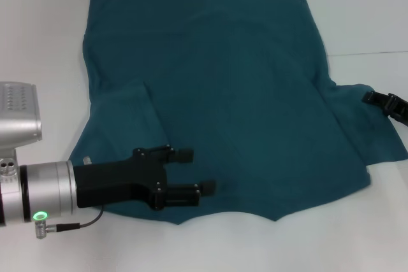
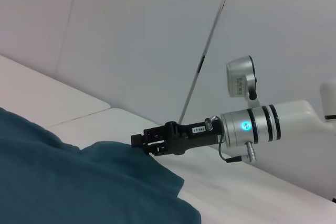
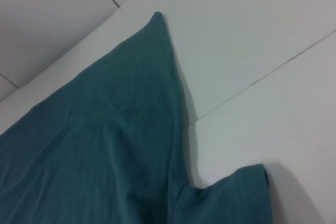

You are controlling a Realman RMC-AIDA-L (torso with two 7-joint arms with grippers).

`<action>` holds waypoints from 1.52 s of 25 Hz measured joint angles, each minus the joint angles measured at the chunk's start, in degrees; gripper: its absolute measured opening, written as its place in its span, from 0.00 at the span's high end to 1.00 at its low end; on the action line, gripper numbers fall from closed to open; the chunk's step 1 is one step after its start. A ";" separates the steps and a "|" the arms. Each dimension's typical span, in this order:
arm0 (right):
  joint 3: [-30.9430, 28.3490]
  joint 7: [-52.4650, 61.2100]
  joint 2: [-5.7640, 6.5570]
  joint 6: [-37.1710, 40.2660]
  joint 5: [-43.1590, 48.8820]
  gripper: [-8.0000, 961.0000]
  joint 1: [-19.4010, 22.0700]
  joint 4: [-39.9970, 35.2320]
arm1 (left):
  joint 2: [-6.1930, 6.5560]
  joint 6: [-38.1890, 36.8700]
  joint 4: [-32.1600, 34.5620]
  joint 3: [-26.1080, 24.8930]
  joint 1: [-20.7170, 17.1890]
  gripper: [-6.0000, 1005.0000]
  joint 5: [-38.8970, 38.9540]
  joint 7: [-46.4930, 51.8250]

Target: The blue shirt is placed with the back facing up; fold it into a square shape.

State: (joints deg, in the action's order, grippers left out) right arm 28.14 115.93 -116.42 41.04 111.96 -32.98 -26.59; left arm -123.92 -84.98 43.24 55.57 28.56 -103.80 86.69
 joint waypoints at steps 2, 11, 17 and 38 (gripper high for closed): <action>-0.04 0.10 -0.04 0.14 -0.12 0.29 0.00 -0.01 | 0.00 -0.01 0.00 -0.36 0.00 0.12 0.00 0.01; -0.36 -0.01 -0.08 -0.34 -0.17 0.54 0.02 -0.01 | 0.00 -0.47 0.02 -1.61 -0.24 0.12 0.00 0.05; -0.48 -0.04 -0.04 -0.38 -0.17 0.93 0.07 -0.01 | 0.00 -0.44 -0.03 -1.99 -0.21 0.12 0.00 0.06; -2.25 -6.91 0.98 -2.13 -6.08 0.99 0.64 -0.65 | 0.00 -0.26 -0.27 -2.14 0.00 0.12 0.45 0.06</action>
State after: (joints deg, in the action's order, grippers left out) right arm 25.89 109.02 -115.44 38.91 105.88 -32.35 -27.25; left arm -123.92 -85.25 42.97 53.43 28.56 -103.35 86.75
